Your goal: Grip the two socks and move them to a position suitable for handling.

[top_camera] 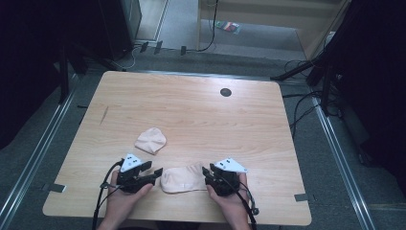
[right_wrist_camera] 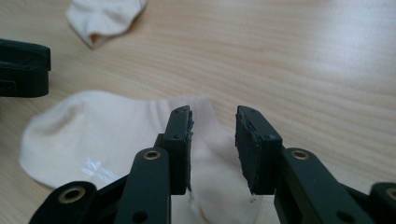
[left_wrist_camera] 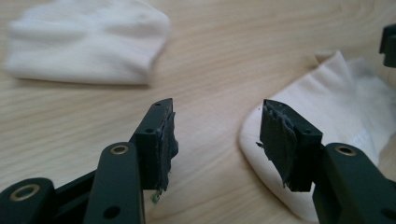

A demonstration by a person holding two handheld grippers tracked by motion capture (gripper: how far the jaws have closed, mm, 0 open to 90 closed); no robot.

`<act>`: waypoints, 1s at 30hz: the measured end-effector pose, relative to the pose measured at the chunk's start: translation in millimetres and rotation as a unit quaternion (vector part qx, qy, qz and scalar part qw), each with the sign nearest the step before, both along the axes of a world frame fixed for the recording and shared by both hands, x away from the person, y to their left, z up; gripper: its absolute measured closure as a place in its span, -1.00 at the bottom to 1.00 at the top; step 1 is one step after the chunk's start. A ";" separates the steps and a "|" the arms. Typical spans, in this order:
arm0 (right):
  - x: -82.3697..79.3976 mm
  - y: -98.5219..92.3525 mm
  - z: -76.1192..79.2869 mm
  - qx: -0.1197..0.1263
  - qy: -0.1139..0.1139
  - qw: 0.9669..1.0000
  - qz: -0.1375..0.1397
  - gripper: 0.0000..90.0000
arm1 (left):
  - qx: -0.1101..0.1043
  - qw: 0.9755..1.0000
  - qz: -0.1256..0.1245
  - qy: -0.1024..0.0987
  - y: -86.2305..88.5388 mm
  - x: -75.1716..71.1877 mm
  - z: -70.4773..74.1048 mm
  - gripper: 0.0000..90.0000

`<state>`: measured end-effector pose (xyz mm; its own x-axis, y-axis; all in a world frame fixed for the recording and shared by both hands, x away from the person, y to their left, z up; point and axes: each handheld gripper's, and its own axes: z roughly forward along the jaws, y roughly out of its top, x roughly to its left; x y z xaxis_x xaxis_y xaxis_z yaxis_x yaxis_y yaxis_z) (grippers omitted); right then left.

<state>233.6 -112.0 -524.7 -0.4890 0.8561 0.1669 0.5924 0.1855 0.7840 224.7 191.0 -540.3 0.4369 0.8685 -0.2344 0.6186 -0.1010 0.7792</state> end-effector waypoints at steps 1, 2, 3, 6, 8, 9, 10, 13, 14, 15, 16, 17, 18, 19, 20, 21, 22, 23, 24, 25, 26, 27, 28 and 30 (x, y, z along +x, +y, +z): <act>1.2 0.0 2.7 0.004 -0.004 1.000 0.004 0.46 | -0.004 1.000 0.004 -0.003 5.7 1.3 1.3 0.01; 2.3 1.2 5.8 0.007 -0.006 1.000 0.007 0.44 | -0.008 1.000 0.012 -0.005 12.8 2.8 3.1 -0.01; 4.2 3.8 10.0 0.010 -0.008 1.000 0.016 0.41 | -0.010 1.000 0.018 -0.007 17.2 3.9 3.8 -0.04; 8.4 13.1 20.2 0.013 -0.014 0.999 0.037 0.33 | -0.028 0.999 0.032 -0.014 37.2 8.6 5.4 -0.17; 11.8 23.5 27.0 0.010 -0.022 0.998 0.055 0.24 | -0.047 0.998 0.041 -0.023 53.0 11.6 5.0 -0.25; 13.7 28.6 29.3 0.006 -0.026 0.998 0.063 0.19 | -0.046 0.997 0.046 -0.028 58.1 12.6 4.7 -0.35; 15.4 32.7 30.7 0.005 -0.029 0.997 0.068 0.14 | -0.045 0.997 0.057 -0.035 65.9 14.3 4.6 -0.45; 22.3 49.1 35.0 -0.001 -0.044 0.996 0.081 -0.01 | -0.029 0.995 0.078 -0.046 82.3 18.8 4.2 -0.77; 24.7 55.1 35.8 -0.003 -0.047 0.995 0.087 -0.07 | -0.021 0.995 0.083 -0.048 87.6 20.0 4.0 -0.86; 26.8 61.2 36.3 -0.007 -0.051 0.994 0.091 -0.08 | -0.017 0.995 0.086 -0.054 92.9 21.1 3.2 -0.97; 28.9 67.8 36.5 -0.009 -0.052 0.994 0.096 -0.09 | -0.008 0.994 0.095 -0.061 99.6 21.4 2.5 -1.00; 31.6 76.0 36.3 -0.014 -0.053 0.993 0.106 -0.12 | -0.001 0.993 0.103 -0.061 104.8 22.2 1.8 -1.00; 33.5 83.0 35.9 -0.018 -0.053 0.992 0.112 -0.13 | 0.000 0.992 0.110 -0.058 108.5 23.1 1.2 -1.00; 35.2 88.1 35.5 -0.020 -0.054 0.991 0.117 -0.13 | -0.004 0.992 0.117 -0.057 113.6 24.1 0.1 -1.00; 37.2 94.7 34.9 -0.023 -0.054 0.991 0.124 -0.13 | -0.005 0.991 0.120 -0.057 119.6 25.1 -1.7 -1.00; 39.6 102.7 34.1 -0.028 -0.054 0.990 0.129 -0.13 | -0.008 0.991 0.120 -0.056 121.6 25.5 -2.6 -1.00; 40.6 106.0 33.7 -0.029 -0.054 0.990 0.130 -0.12 | -0.015 0.991 0.125 -0.051 126.3 27.1 -4.8 -1.00; 43.6 113.3 32.6 -0.033 -0.057 0.989 0.135 -0.10 | -0.027 0.990 0.128 -0.046 129.1 28.3 -5.8 -1.00; 45.9 118.8 31.6 -0.036 -0.055 0.988 0.138 -0.09 | -0.036 0.990 0.131 -0.045 130.4 28.8 -6.0 -1.00; 48.9 124.0 30.2 -0.041 -0.056 0.988 0.141 -0.07 | -0.038 0.990 0.130 -0.047 130.9 28.9 -6.3 -1.00; 51.8 129.0 28.5 -0.044 -0.056 0.987 0.142 -0.05 | -0.036 0.990 0.131 -0.045 130.6 29.1 -6.9 -1.00; 54.6 133.4 26.6 -0.047 -0.054 0.987 0.142 -0.03 | -0.034 0.990 0.132 -0.042 130.0 29.4 -7.4 -1.00; 58.2 137.6 24.3 -0.049 -0.051 0.987 0.144 -0.02 | -0.035 0.990 0.134 -0.042 129.2 30.0 -7.8 -1.00; 64.5 145.4 19.7 -0.052 -0.044 0.987 0.148 0.01 | -0.036 0.989 0.135 -0.039 129.9 30.6 -8.4 -1.00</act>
<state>298.1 33.4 -505.0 -0.7293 0.6835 0.0307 0.4303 0.4233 0.7973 255.3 320.9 -548.7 0.2107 0.9383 -0.2742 0.5533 0.1168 0.8247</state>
